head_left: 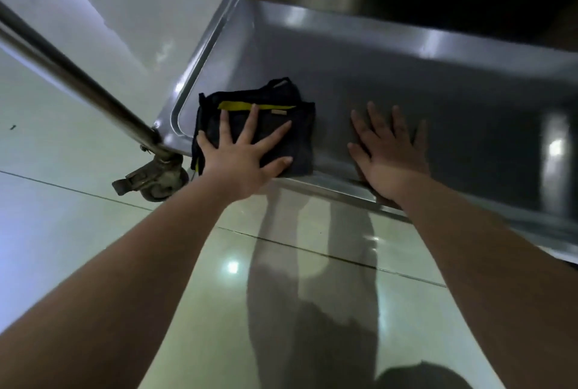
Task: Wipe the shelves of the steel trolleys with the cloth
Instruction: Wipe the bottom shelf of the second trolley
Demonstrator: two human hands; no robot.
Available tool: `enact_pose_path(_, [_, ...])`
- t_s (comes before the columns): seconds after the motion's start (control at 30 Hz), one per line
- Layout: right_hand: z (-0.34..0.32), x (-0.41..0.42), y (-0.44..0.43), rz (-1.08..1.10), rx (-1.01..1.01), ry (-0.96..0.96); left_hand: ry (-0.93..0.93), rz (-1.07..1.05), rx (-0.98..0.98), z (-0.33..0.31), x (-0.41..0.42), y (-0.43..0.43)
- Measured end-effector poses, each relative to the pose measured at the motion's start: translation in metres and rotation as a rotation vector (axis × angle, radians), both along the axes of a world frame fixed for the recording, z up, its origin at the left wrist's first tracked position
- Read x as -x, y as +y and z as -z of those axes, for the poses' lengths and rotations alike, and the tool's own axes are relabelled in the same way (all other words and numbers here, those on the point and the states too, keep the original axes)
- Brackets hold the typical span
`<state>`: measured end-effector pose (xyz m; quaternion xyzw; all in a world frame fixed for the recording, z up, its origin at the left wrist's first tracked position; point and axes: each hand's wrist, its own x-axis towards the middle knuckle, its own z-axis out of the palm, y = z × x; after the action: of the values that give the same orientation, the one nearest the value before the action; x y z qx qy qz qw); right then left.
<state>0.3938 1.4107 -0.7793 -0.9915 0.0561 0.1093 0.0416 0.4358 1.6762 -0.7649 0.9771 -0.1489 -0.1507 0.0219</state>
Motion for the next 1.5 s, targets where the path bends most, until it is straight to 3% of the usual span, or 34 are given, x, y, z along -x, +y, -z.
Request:
enact_pose_path(0.1, [-0.012,0.040,-0.052,-0.100,0.032,0.027,0.049,-0.026,-0.033,-0.004,-0.001,0.000])
enact_pose_path(0.3, [-0.017,0.133,-0.182,0.374,0.018,0.151,0.101,-0.114,-0.067,-0.008,0.007,-0.029])
enact_pose_path(0.43, [-0.011,0.141,-0.184,0.384,0.024,0.137,0.127,-0.069,-0.103,-0.009,0.025,-0.094])
enact_pose_path(0.7, [-0.004,0.139,-0.191,0.367,0.014,0.129,0.157,0.237,-0.028,-0.005,0.098,-0.275])
enact_pose_path(0.87, [-0.003,0.138,-0.193,0.359,-0.012,0.118,0.051,0.198,-0.020,0.003,0.066,-0.213])
enact_pose_path(1.07, [-0.001,0.133,-0.192,0.360,-0.037,0.166,0.018,-0.005,-0.118,-0.008,0.017,-0.107])
enact_pose_path(1.43, [-0.008,0.151,-0.224,0.306,-0.090,0.010,0.050,0.193,-0.005,0.003,0.097,-0.284])
enact_pose_path(1.5, [-0.012,0.166,-0.261,0.417,-0.082,0.050,0.060,0.177,-0.001,0.002,0.098,-0.286])
